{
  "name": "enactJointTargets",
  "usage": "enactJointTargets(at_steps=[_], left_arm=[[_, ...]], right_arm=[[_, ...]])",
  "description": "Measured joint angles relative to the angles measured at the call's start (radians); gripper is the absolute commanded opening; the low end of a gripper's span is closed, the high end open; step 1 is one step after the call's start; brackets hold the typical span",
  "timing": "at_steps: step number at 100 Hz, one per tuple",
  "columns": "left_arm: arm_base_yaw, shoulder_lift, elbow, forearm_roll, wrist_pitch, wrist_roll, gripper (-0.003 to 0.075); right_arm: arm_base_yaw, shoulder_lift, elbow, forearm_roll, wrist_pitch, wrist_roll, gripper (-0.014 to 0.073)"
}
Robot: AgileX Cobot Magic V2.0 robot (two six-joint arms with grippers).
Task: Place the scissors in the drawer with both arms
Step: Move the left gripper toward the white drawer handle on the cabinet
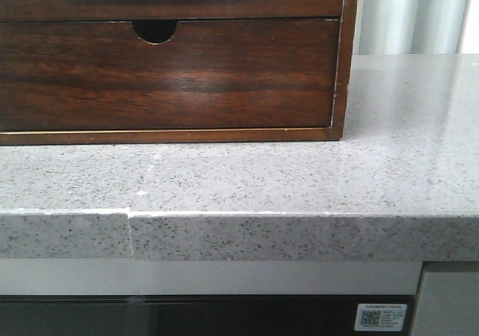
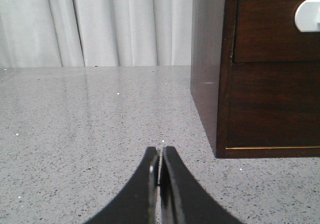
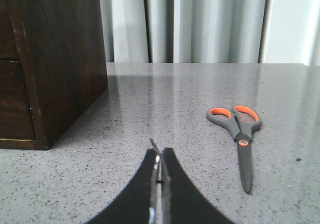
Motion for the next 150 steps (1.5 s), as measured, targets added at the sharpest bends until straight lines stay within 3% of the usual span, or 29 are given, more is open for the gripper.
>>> enactJointTargets(at_steps=[86, 114, 126, 150], left_arm=[[0.000, 0.000, 0.000, 0.000, -0.002, 0.000, -0.0020], [0.000, 0.000, -0.007, -0.085, -0.012, 0.000, -0.0020], [0.000, 0.000, -0.086, -0.114, 0.057, 0.000, -0.0020], [0.000, 0.105, -0.391, -0.120, 0.232, 0.000, -0.0020]], right_arm=[[0.000, 0.000, 0.000, 0.000, -0.011, 0.000, -0.0069], [0.000, 0.000, -0.015, 0.021, -0.003, 0.000, -0.0069], [0.000, 0.002, -0.100, 0.040, 0.057, 0.000, -0.0069], [0.000, 0.161, -0.339, 0.044, 0.193, 0.000, -0.0069]])
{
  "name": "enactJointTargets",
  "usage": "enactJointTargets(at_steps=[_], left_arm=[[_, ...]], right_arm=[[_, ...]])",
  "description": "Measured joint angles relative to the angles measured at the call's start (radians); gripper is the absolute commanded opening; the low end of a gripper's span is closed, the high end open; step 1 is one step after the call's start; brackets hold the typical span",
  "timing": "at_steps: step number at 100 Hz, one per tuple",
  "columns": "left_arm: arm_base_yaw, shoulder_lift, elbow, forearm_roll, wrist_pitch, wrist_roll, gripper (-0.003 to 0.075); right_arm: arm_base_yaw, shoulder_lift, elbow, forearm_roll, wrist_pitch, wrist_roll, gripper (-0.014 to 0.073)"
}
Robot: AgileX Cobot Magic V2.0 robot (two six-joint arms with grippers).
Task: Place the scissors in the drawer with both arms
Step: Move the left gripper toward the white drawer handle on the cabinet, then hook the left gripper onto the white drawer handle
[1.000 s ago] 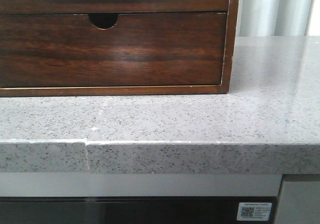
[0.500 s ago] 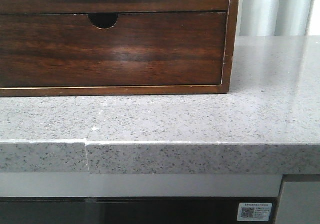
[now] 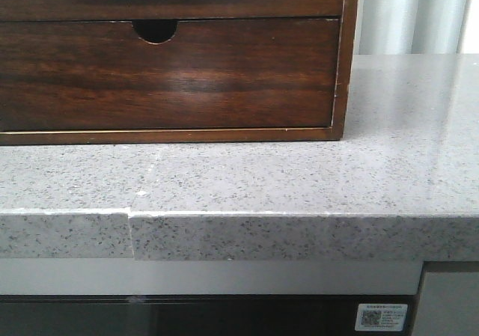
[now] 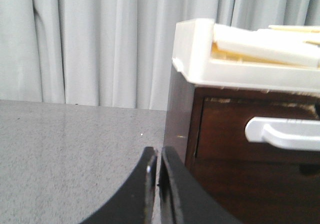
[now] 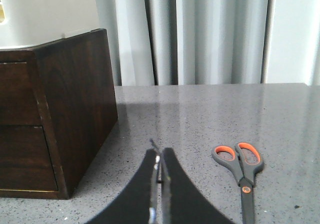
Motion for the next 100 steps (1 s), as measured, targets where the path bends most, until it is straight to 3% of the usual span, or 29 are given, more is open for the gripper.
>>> enactJointTargets(at_steps=[29, 100], left_arm=[[0.000, 0.240, -0.228, 0.000, 0.110, 0.013, -0.0020], [0.000, 0.280, -0.238, 0.000, 0.123, 0.016, -0.0020]], right_arm=[[0.000, 0.250, -0.223, -0.044, 0.179, 0.000, -0.0069], [0.000, 0.335, -0.242, -0.052, 0.191, 0.000, -0.0048]])
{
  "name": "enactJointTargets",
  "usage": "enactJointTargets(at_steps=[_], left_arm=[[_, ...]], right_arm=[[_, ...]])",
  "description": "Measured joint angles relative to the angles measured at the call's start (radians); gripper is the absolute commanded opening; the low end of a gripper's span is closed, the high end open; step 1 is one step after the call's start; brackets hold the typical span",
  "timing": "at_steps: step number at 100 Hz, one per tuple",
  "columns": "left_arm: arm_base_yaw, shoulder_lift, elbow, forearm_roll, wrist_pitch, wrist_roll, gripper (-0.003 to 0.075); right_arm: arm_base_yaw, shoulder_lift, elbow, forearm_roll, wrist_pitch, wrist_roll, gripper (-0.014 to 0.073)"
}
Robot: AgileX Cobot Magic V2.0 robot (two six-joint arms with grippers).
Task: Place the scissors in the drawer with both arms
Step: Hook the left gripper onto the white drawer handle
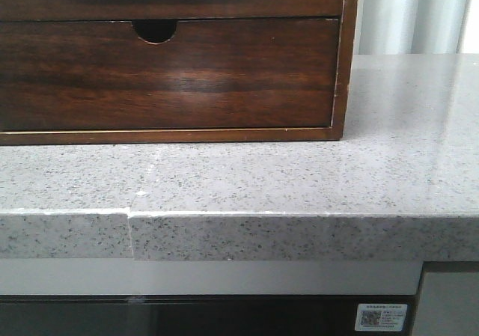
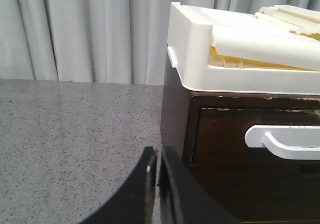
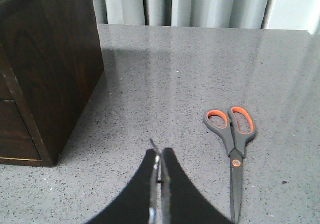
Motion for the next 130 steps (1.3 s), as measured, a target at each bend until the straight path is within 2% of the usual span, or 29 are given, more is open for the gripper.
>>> enactJointTargets(at_steps=[6, 11, 16, 26, 33, 38, 54, 71, 83, 102, 121, 130], left_arm=[[0.000, 0.000, 0.000, 0.000, 0.000, 0.000, -0.0012], [0.000, 0.000, 0.000, 0.002, 0.001, 0.000, 0.0034], [0.000, 0.000, 0.000, 0.009, 0.002, 0.000, 0.0124], [0.000, 0.000, 0.000, 0.045, 0.005, 0.000, 0.0404], [0.000, 0.000, 0.000, 0.065, 0.005, 0.002, 0.0535], [0.000, 0.000, 0.000, 0.070, 0.005, 0.002, 0.0571], [0.000, 0.000, 0.000, 0.076, 0.005, 0.002, 0.0552], [0.000, 0.002, 0.000, -0.006, 0.005, 0.002, 0.0512], [0.000, 0.002, 0.000, -0.187, 0.005, 0.002, 0.0490], [0.000, 0.037, 0.048, -0.578, -0.028, 0.002, 0.0489], [0.000, 0.176, 0.062, -0.789, 0.019, 0.000, 0.0489], [0.000, 0.258, 0.064, -0.901, 0.057, 0.061, 0.0489]], right_arm=[[0.000, 0.000, 0.000, 0.000, 0.000, 0.000, 0.0016], [0.000, 0.000, 0.000, 0.000, 0.000, 0.000, 0.0105], [0.000, 0.000, 0.000, 0.000, 0.000, 0.000, 0.0225], [0.000, 0.000, 0.000, 0.000, 0.000, 0.000, 0.0399], [0.000, 0.000, 0.000, 0.000, 0.000, 0.000, 0.0452], [0.000, 0.000, 0.000, 0.000, 0.000, 0.000, 0.0453], [0.000, 0.000, 0.000, 0.000, 0.000, 0.000, 0.0453], [0.000, 0.000, 0.000, 0.000, 0.000, 0.000, 0.0453], [0.000, 0.000, 0.000, 0.000, 0.000, 0.000, 0.0453], [0.000, 0.000, 0.000, 0.000, 0.000, 0.000, 0.0453], [0.000, 0.000, 0.000, 0.000, 0.000, 0.000, 0.0453], [0.000, 0.000, 0.000, 0.000, -0.002, 0.000, 0.0453]])
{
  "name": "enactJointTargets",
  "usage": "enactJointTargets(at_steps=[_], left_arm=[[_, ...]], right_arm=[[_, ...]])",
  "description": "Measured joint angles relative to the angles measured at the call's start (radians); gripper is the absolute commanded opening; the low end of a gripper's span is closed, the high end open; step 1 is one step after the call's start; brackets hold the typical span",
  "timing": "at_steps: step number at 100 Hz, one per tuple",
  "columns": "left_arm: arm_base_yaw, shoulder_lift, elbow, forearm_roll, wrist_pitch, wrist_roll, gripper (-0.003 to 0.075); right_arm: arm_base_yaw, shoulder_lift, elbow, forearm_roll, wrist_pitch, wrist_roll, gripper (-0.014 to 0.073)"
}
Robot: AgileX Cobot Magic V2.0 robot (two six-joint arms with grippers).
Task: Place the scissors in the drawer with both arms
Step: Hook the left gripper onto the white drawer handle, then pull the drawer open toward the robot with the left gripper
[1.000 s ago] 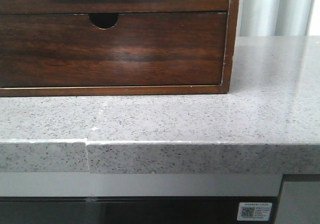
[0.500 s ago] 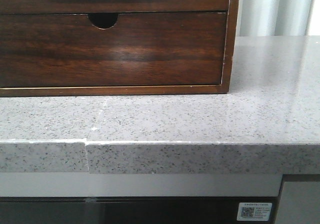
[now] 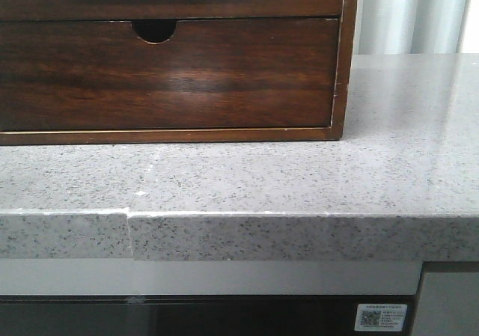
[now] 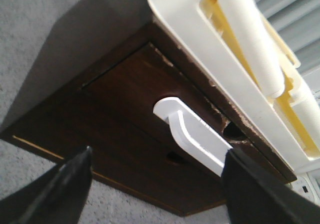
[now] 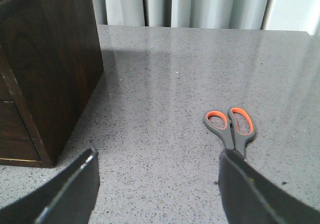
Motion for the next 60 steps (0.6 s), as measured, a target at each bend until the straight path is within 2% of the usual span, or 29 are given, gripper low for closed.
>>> enactJointTargets(at_steps=[38, 49, 60], left_arm=[[0.000, 0.302, 0.002, -0.602, 0.158, 0.535, 0.0489], [0.000, 0.377, 0.000, -0.662, 0.226, 0.628, 0.0467], [0.000, 0.442, -0.023, -0.672, 0.286, 0.656, 0.0421]], right_arm=[[0.000, 0.000, 0.000, 0.000, -0.006, 0.000, 0.0453], [0.000, 0.000, 0.000, 0.000, -0.006, 0.000, 0.0453], [0.000, 0.000, 0.000, 0.000, -0.006, 0.000, 0.0453]])
